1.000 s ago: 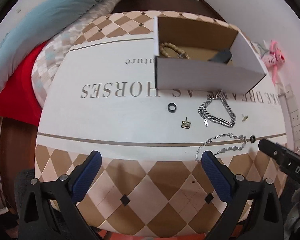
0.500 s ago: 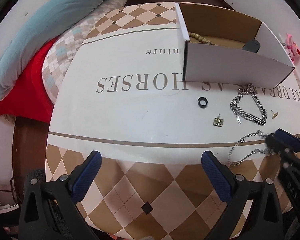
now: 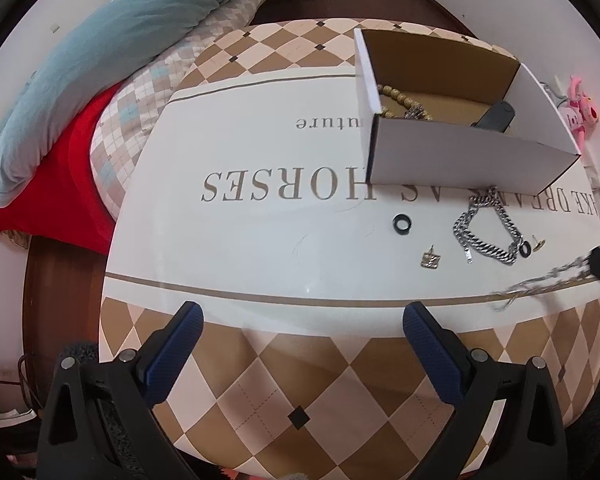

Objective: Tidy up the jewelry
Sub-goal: 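Lower the right gripper onto the thin silver chain and close it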

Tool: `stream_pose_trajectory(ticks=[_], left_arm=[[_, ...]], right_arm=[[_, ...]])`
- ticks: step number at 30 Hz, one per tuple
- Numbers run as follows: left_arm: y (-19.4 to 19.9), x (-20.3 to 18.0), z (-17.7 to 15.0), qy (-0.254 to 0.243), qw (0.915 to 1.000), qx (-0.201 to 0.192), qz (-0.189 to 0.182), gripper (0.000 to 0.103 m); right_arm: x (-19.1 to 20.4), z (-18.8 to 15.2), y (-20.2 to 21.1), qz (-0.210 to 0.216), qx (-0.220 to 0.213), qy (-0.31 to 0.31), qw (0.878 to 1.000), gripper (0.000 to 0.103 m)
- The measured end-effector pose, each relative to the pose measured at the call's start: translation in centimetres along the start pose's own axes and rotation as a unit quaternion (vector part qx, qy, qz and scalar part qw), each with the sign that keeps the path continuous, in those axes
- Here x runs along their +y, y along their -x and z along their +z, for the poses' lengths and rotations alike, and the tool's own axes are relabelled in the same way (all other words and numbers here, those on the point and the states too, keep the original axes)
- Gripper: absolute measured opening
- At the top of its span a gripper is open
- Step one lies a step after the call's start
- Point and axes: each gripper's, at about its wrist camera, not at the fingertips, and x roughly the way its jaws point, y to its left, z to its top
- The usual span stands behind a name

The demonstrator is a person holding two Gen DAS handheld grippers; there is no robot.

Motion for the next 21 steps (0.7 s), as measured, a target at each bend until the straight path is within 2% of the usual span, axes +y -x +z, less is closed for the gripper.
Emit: stream_pose_trajectory(ticks=[5,9,12,14,15,18,21], left_arm=[[0.5,-1.0,0.4,-0.004,0.9999,-0.004,-0.009,0.102],[0.8,-3.3,0.7,-0.025,0.9993,-0.015,-0.024,0.102],[1.0,-6.5,0.9,-0.075,0.996,-0.031,-0.037,0.102],[0.9,-9.1,1.0,-0.123,0.9908,-0.042,-0.039,0.102],[0.8,-10.1,1.0,-0.143,0.9879,-0.045,-0.039,0.1],[0.2,-12.8,1.2,-0.196,0.9787,-0.047,-0.038,0.086],[-0.7,-14.5,1.6,-0.227,0.9721,-0.042,-0.04,0.084]], right_arm=[[-1.1,0.7,2.7,0.008,-0.019,-0.021,1.0,0.0],[-3.2,0.4,2.9,-0.021,-0.027,-0.046,0.998,0.0],[-6.0,-0.5,0.9,-0.035,-0.007,-0.083,0.996,0.0],[-7.3,-1.3,-0.3,-0.039,0.004,-0.104,0.994,0.0],[-7.9,-1.7,-0.8,-0.042,0.008,-0.115,0.992,0.0],[-9.3,-2.4,-1.4,-0.046,0.012,-0.139,0.989,0.0],[-10.0,-2.7,-1.4,-0.047,0.009,-0.151,0.987,0.0]])
